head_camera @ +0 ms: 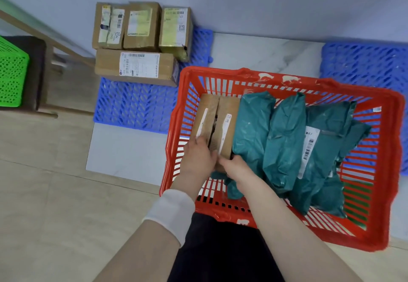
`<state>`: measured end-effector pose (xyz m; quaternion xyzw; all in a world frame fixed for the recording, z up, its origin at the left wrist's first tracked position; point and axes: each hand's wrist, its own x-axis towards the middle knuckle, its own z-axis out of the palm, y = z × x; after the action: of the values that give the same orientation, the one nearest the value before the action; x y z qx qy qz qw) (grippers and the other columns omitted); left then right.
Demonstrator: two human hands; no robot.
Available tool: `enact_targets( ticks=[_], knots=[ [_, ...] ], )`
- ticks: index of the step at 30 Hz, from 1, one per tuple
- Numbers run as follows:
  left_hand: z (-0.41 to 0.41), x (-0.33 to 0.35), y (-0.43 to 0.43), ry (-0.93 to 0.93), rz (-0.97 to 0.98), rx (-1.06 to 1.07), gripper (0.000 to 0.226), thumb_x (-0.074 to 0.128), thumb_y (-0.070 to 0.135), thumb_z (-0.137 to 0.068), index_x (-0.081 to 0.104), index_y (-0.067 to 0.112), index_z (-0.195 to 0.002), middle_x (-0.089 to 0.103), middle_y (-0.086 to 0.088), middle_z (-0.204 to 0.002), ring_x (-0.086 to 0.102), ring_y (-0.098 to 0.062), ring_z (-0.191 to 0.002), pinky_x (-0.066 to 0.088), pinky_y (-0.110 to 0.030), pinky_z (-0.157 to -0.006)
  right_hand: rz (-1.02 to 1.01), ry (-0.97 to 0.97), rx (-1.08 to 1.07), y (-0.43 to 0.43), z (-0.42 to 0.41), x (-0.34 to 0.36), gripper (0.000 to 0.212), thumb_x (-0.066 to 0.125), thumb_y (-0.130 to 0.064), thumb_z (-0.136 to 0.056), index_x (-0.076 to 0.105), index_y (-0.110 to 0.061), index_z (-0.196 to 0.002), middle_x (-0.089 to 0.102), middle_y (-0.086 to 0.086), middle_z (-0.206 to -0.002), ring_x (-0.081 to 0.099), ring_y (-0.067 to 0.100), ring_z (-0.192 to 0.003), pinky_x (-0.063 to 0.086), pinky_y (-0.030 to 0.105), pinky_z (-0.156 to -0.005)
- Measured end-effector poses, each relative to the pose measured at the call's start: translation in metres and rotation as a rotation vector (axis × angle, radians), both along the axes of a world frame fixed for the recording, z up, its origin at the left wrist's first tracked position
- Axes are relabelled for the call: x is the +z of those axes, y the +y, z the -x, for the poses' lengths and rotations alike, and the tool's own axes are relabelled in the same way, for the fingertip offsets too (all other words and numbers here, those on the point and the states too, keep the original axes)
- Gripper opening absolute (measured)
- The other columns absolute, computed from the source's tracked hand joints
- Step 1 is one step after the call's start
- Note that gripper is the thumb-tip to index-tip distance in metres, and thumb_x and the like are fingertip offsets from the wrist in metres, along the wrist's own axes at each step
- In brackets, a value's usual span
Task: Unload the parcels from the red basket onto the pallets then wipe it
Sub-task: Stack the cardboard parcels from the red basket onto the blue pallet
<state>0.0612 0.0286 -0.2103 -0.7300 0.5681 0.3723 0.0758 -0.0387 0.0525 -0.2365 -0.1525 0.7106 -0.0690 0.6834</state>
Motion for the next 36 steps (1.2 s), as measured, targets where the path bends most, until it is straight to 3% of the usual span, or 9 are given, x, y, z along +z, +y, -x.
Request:
enact_targets(
  ticks=[2, 10, 13, 18, 22, 29, 33, 36],
  knots=[
    [0.0, 0.002, 0.0, 0.018, 0.017, 0.041, 0.051, 0.055, 0.025, -0.089, 0.038, 0.008, -0.134, 0.043, -0.013, -0.135, 0.041, -0.029, -0.123, 0.039, -0.04, -0.103, -0.04, -0.066, -0.06, -0.003, -0.001, -0.003, 0.092, 0.065, -0.058, -0.068, 0.034, -0.01, -0.14, 0.052, 0.009, -0.133, 0.053, 0.025, -0.116, 0.043, 0.042, -0.102],
    [-0.004, 0.017, 0.002, 0.091, 0.061, 0.112, 0.049, 0.052, 0.025, -0.092, 0.037, 0.01, -0.136, 0.044, -0.01, -0.136, 0.044, -0.024, -0.124, 0.043, -0.034, -0.099, -0.048, -0.044, -0.182, 0.005, 0.0, -0.014, 0.085, 0.064, -0.048, -0.08, 0.018, -0.016, -0.145, 0.041, 0.009, -0.143, 0.043, 0.026, -0.128, 0.035, 0.042, -0.109],
    [-0.006, 0.023, 0.006, 0.111, 0.076, 0.116, 0.048, 0.051, 0.026, -0.092, 0.037, 0.01, -0.135, 0.044, -0.01, -0.135, 0.046, -0.023, -0.122, 0.046, -0.034, -0.096, -0.04, -0.091, -0.269, 0.006, -0.003, -0.019, 0.086, 0.066, -0.048, -0.077, 0.023, -0.015, -0.143, 0.045, 0.007, -0.139, 0.046, 0.025, -0.125, 0.035, 0.042, -0.109],
    [-0.008, 0.03, 0.012, 0.116, 0.075, 0.129, 0.047, 0.051, 0.028, -0.092, 0.038, 0.011, -0.134, 0.045, -0.009, -0.133, 0.048, -0.023, -0.118, 0.047, -0.033, -0.091, -0.033, -0.076, -0.235, 0.007, 0.006, -0.013, 0.088, 0.071, -0.045, -0.073, 0.028, -0.012, -0.142, 0.048, 0.01, -0.136, 0.05, 0.025, -0.12, 0.04, 0.042, -0.105],
    [-0.01, 0.043, 0.014, 0.101, 0.107, 0.138, 0.047, 0.052, 0.029, -0.092, 0.039, 0.011, -0.133, 0.046, -0.009, -0.132, 0.048, -0.023, -0.118, 0.044, -0.033, -0.094, -0.011, -0.19, -0.344, 0.002, 0.011, 0.012, 0.058, 0.072, -0.036, -0.077, 0.052, -0.006, -0.123, 0.063, 0.011, -0.116, 0.063, 0.02, -0.096, 0.049, 0.033, -0.093],
    [-0.02, 0.087, 0.016, 0.098, 0.263, 0.167, 0.043, 0.051, 0.031, -0.091, 0.045, 0.012, -0.13, 0.051, -0.01, -0.129, 0.049, -0.026, -0.116, 0.042, -0.038, -0.096, 0.074, -0.23, -0.362, 0.012, 0.026, 0.079, 0.048, 0.073, -0.029, -0.077, 0.056, -0.004, -0.114, 0.068, 0.011, -0.103, 0.067, 0.019, -0.09, 0.055, 0.03, -0.078],
    [-0.027, 0.103, 0.022, 0.251, 0.226, 0.255, 0.055, 0.053, 0.04, -0.089, 0.039, 0.017, -0.136, 0.048, -0.003, -0.135, 0.047, -0.019, -0.121, 0.039, -0.031, -0.095, 0.161, -0.239, -0.419, 0.023, 0.045, 0.111, 0.049, 0.075, -0.026, -0.075, 0.046, -0.012, -0.112, 0.065, 0.011, -0.107, 0.066, 0.021, -0.095, 0.053, 0.034, -0.086],
    [-0.028, 0.117, 0.026, 0.581, 0.062, 0.454, 0.052, 0.053, 0.045, -0.088, 0.041, 0.024, -0.133, 0.054, 0.003, -0.126, 0.056, -0.012, -0.106, 0.046, -0.026, -0.088, 0.237, -0.292, -0.433, 0.029, 0.05, 0.131, 0.047, 0.071, -0.024, -0.077, 0.045, -0.013, -0.115, 0.067, 0.009, -0.101, 0.067, 0.02, -0.093, 0.05, 0.038, -0.094]
  ],
)
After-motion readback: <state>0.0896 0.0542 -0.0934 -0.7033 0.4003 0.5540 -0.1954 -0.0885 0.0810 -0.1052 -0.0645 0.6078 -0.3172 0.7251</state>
